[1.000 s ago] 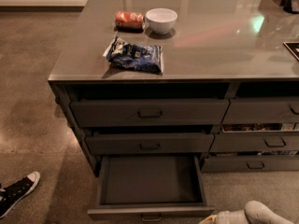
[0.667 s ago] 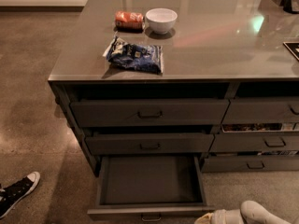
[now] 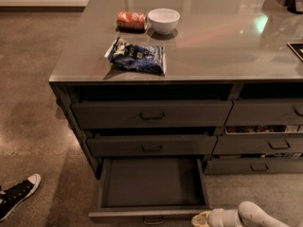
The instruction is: Close bottom drawer
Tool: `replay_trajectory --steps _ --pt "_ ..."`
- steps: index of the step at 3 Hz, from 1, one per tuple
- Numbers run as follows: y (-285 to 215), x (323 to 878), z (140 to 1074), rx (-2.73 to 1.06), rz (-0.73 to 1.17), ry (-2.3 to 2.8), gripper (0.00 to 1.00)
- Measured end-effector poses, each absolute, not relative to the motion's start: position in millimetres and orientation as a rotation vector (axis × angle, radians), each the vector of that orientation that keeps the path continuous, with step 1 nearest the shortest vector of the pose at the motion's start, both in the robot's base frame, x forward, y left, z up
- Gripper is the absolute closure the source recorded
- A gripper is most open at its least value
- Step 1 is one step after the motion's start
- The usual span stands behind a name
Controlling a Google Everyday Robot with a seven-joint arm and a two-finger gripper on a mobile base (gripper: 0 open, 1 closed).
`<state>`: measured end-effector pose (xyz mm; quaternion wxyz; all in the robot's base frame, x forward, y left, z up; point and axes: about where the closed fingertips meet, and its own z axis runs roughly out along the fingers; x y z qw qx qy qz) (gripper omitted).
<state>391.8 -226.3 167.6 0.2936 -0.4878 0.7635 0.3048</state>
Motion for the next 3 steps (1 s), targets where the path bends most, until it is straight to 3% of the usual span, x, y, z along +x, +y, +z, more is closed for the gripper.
replay_trajectory --steps 3 --pt "-205.9 417.9 183.9 -1.331 0.739 1.895 0.11"
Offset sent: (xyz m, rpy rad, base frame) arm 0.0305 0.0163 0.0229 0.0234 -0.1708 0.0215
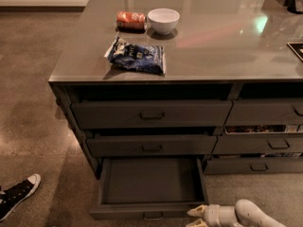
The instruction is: Close bottom drawer
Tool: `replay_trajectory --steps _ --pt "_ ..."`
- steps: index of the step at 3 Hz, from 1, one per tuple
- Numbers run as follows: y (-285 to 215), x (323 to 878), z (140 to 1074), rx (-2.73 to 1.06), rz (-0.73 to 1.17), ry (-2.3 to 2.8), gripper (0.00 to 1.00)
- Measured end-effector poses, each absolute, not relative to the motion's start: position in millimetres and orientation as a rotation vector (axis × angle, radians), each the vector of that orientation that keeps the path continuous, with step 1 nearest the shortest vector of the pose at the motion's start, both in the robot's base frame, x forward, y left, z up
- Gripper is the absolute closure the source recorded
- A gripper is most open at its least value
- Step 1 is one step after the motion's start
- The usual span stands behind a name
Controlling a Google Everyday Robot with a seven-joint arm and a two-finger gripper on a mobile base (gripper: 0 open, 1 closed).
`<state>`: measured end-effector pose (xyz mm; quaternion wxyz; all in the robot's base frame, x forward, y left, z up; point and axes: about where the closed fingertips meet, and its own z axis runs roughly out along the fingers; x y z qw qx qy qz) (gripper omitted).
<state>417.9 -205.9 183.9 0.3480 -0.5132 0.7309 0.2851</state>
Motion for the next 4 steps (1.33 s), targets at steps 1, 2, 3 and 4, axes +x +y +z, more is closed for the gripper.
replay_trajectory --steps 1,2,3,4 --pt "-205.8 416.3 183.3 -1.331 0.737 1.894 0.00" --pt "-208.2 425.7 174.7 -1.321 0.735 1.905 0.00" --pt "-211.9 435.0 167.2 -1.288 0.757 1.956 0.00" --pt "-214.2 440.4 162.6 -1.263 0.774 1.991 0.00"
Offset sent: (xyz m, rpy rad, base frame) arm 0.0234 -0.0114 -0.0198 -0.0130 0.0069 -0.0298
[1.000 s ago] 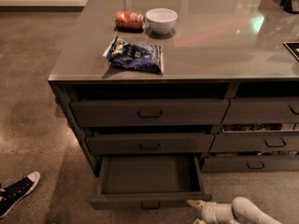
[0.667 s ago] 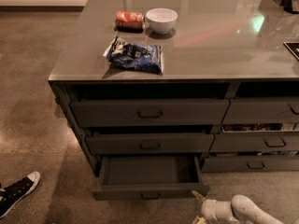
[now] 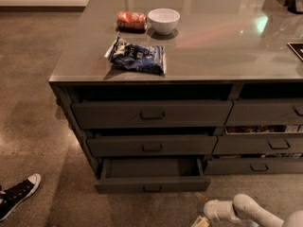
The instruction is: Close bottom drawer
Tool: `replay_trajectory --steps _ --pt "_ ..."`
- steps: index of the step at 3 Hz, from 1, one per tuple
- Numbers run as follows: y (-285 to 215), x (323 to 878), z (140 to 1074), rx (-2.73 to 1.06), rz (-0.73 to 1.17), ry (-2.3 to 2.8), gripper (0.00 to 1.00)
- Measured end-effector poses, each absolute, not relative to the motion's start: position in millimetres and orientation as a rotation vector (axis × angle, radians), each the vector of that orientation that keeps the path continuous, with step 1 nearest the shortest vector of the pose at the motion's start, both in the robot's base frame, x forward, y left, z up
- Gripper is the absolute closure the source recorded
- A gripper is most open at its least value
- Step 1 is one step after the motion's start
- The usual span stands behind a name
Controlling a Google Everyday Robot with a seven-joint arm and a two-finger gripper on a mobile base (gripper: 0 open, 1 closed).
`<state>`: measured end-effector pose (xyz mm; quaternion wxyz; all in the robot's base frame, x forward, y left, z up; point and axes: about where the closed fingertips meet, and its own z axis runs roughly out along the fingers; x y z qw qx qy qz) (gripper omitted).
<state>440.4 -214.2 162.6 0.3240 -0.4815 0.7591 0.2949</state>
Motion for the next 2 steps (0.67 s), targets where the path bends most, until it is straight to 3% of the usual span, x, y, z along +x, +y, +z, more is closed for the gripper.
replay_trajectory --steps 2 --pt "-211.5 447.8 160.2 -1.235 0.766 1.943 0.00"
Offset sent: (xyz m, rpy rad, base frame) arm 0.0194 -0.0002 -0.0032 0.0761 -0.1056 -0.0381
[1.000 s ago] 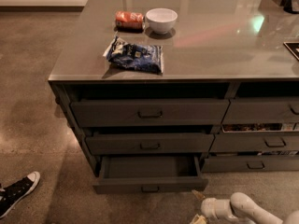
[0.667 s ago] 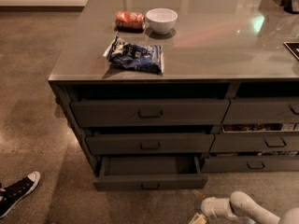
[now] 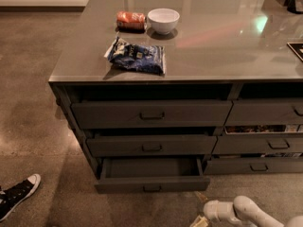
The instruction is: Close bottom drawer
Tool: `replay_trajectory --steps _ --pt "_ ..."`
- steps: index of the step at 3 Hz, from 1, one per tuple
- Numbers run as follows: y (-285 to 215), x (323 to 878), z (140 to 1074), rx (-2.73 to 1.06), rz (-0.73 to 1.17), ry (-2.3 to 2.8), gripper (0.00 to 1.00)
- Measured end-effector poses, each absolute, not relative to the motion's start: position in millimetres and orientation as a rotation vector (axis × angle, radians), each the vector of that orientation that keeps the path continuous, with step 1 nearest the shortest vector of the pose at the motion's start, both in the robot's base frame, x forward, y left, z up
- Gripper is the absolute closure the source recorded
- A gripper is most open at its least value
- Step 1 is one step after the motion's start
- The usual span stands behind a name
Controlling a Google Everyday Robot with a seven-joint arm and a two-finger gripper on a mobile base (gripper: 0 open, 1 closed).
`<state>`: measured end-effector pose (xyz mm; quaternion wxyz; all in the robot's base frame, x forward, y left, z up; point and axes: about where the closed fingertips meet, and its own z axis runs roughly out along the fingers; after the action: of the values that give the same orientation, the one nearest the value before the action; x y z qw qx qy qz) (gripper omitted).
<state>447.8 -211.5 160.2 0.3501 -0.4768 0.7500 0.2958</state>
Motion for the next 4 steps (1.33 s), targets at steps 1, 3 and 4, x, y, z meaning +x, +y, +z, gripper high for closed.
replay_trajectory --steps 1,3,4 --pt "-204.6 468.1 158.1 -1.215 0.763 1.869 0.19" --pt "-200.9 516.3 157.0 -1.184 0.749 1.762 0.65" --pt "-200.3 534.5 158.7 -1.160 0.740 1.737 0.62"
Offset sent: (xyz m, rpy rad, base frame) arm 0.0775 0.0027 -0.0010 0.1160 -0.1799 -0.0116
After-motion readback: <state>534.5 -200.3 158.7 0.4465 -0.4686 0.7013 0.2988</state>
